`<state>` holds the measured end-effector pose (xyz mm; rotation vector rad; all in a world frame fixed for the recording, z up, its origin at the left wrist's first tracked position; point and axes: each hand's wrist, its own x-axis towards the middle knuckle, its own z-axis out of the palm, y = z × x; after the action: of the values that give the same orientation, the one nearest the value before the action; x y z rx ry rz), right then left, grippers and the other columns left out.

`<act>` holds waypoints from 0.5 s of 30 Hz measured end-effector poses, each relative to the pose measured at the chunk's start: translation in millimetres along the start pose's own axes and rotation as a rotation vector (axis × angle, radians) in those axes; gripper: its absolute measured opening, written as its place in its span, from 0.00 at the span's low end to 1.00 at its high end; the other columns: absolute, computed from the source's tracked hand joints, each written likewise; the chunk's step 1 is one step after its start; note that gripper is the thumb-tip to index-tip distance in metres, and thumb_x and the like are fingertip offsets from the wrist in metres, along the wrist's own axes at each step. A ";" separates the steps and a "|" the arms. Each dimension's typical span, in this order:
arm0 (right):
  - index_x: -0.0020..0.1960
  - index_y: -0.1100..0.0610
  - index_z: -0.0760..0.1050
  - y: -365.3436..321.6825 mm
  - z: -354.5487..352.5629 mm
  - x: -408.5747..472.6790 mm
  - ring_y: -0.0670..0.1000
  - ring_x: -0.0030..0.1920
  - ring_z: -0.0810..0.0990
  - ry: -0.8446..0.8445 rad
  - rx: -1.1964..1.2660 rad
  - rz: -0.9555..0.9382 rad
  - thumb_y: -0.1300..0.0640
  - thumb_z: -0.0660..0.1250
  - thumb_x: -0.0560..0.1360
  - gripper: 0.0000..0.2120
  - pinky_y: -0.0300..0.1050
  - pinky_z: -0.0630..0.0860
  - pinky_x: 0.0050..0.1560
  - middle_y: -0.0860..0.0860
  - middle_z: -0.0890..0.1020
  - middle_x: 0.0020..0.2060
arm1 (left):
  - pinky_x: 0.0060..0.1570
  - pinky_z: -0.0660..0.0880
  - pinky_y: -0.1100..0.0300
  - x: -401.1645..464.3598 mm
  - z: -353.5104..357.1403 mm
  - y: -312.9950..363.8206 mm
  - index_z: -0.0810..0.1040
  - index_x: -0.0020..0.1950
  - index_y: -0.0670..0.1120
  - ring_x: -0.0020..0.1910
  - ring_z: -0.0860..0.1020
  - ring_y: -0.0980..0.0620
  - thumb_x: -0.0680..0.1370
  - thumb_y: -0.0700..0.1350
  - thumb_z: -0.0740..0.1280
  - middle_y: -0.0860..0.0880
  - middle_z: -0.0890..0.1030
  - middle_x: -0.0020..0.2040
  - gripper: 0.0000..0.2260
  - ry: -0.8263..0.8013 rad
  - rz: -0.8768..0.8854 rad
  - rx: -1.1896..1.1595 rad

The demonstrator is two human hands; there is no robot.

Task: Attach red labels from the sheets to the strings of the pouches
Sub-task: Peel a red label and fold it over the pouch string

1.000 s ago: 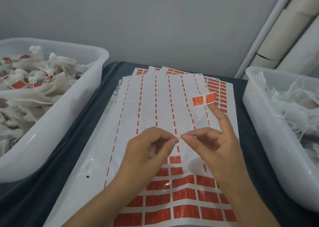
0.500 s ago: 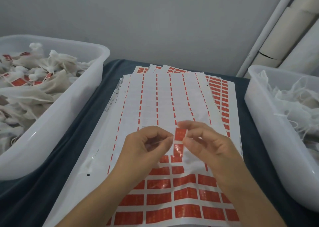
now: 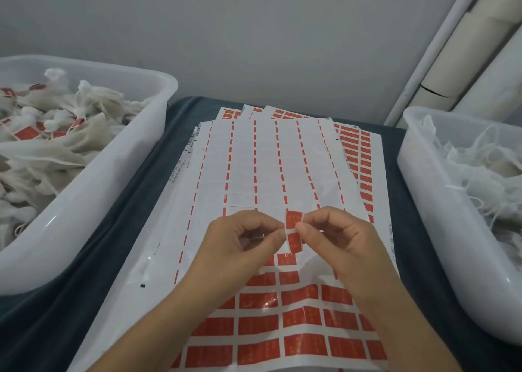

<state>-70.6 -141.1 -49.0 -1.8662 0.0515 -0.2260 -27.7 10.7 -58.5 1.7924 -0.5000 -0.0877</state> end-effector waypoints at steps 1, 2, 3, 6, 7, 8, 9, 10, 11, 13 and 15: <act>0.40 0.47 0.77 0.3 -0.1 -0.1 0.35 0.44 0.80 0.001 -0.009 -0.010 0.47 0.65 0.65 0.06 0.21 0.71 0.40 0.35 0.82 0.39 | 0.37 0.71 0.77 0.0 -0.3 0.5 0.78 0.36 0.59 0.42 0.77 0.67 0.73 0.45 0.68 0.65 0.80 0.36 0.09 -0.005 -0.009 -0.016; 0.40 0.47 0.77 0.7 -0.1 -0.1 0.35 0.44 0.80 0.001 -0.021 -0.023 0.47 0.65 0.65 0.06 0.22 0.71 0.40 0.35 0.82 0.39 | 0.37 0.71 0.76 0.0 -0.7 1.1 0.78 0.35 0.58 0.41 0.77 0.66 0.72 0.46 0.68 0.64 0.80 0.35 0.08 -0.009 -0.021 -0.039; 0.40 0.46 0.77 1.3 0.0 -0.3 0.35 0.44 0.80 0.000 -0.035 -0.037 0.47 0.65 0.65 0.06 0.22 0.71 0.40 0.35 0.82 0.40 | 0.37 0.71 0.76 -0.1 -1.3 1.5 0.79 0.35 0.57 0.40 0.77 0.65 0.72 0.48 0.66 0.63 0.80 0.34 0.07 -0.012 -0.037 -0.068; 0.40 0.45 0.76 2.5 0.3 -0.4 0.36 0.44 0.81 0.002 -0.062 -0.073 0.48 0.65 0.65 0.05 0.22 0.72 0.40 0.35 0.82 0.40 | 0.37 0.71 0.75 -0.8 -2.2 2.8 0.79 0.34 0.56 0.39 0.77 0.64 0.69 0.52 0.63 0.61 0.79 0.33 0.07 -0.012 -0.064 -0.114; 0.40 0.45 0.76 2.9 0.6 -0.3 0.36 0.44 0.81 0.005 -0.071 -0.086 0.48 0.65 0.66 0.05 0.23 0.72 0.41 0.36 0.82 0.41 | 0.36 0.71 0.75 -0.6 -1.9 3.0 0.79 0.34 0.56 0.39 0.77 0.64 0.70 0.52 0.65 0.61 0.80 0.33 0.06 -0.016 -0.063 -0.112; 0.40 0.44 0.76 3.1 1.2 -0.4 0.36 0.44 0.81 0.010 -0.085 -0.098 0.48 0.65 0.66 0.04 0.23 0.72 0.41 0.35 0.82 0.41 | 0.36 0.71 0.75 -0.4 -1.2 2.9 0.79 0.34 0.56 0.39 0.78 0.64 0.71 0.50 0.67 0.61 0.80 0.33 0.06 -0.020 -0.058 -0.102; 0.40 0.44 0.76 3.5 1.8 -0.4 0.36 0.44 0.81 0.015 -0.098 -0.108 0.47 0.65 0.66 0.04 0.23 0.72 0.42 0.35 0.82 0.42 | 0.35 0.72 0.75 -0.2 -0.6 2.7 0.79 0.34 0.56 0.39 0.78 0.65 0.72 0.48 0.68 0.61 0.80 0.34 0.06 -0.020 -0.053 -0.087; 0.40 0.43 0.76 4.1 2.3 -0.3 0.36 0.44 0.81 0.019 -0.111 -0.116 0.47 0.65 0.66 0.04 0.23 0.72 0.42 0.35 0.81 0.42 | 0.35 0.72 0.75 0.1 -0.2 2.2 0.79 0.34 0.56 0.40 0.78 0.65 0.72 0.47 0.69 0.62 0.80 0.34 0.07 -0.018 -0.047 -0.072; 0.40 0.42 0.75 4.5 2.4 0.0 0.36 0.44 0.80 0.024 -0.126 -0.120 0.47 0.65 0.66 0.04 0.23 0.72 0.42 0.34 0.81 0.43 | 0.35 0.72 0.76 0.4 0.1 1.1 0.79 0.35 0.56 0.40 0.78 0.65 0.72 0.46 0.69 0.62 0.80 0.35 0.07 -0.016 -0.040 -0.054; 0.40 0.41 0.75 5.0 1.7 0.4 0.34 0.46 0.79 0.035 -0.152 -0.112 0.46 0.65 0.65 0.04 0.23 0.72 0.43 0.32 0.80 0.44 | 0.35 0.72 0.76 0.7 0.0 -0.8 0.78 0.35 0.56 0.39 0.78 0.65 0.72 0.45 0.69 0.62 0.80 0.35 0.08 -0.014 -0.019 -0.024; 0.40 0.41 0.76 4.7 1.3 0.1 0.33 0.47 0.78 0.043 -0.142 -0.092 0.45 0.65 0.64 0.05 0.21 0.71 0.42 0.31 0.80 0.43 | 0.35 0.72 0.75 0.7 -0.1 -1.4 0.78 0.35 0.56 0.39 0.78 0.64 0.72 0.45 0.69 0.62 0.80 0.34 0.08 -0.012 0.001 -0.014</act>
<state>-69.9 -141.3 -53.8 -2.0071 0.0120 -0.3334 -26.7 10.8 -59.7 1.7783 -0.5079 -0.1012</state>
